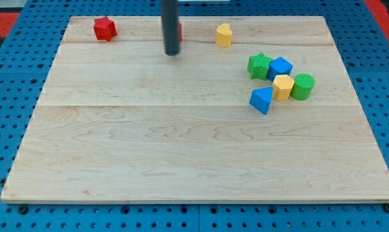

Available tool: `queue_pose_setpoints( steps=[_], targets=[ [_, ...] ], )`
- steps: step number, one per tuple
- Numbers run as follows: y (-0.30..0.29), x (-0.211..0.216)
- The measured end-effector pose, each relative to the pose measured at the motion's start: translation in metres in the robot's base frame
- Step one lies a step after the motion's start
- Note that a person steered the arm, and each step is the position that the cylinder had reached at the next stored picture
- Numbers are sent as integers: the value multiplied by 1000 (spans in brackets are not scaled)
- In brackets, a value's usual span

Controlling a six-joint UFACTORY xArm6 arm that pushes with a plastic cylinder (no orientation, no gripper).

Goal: Slightly push the red circle to the down

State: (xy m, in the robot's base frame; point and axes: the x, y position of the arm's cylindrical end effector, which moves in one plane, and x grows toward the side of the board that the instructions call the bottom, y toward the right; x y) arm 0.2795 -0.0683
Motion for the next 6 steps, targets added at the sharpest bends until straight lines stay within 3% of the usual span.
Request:
queue_pose_setpoints(
  steps=[1, 3, 4, 5, 6],
  targets=[
    [-44, -29],
    [-4, -77],
    [63, -59],
    [67, -25],
    [62, -46]
  ],
)
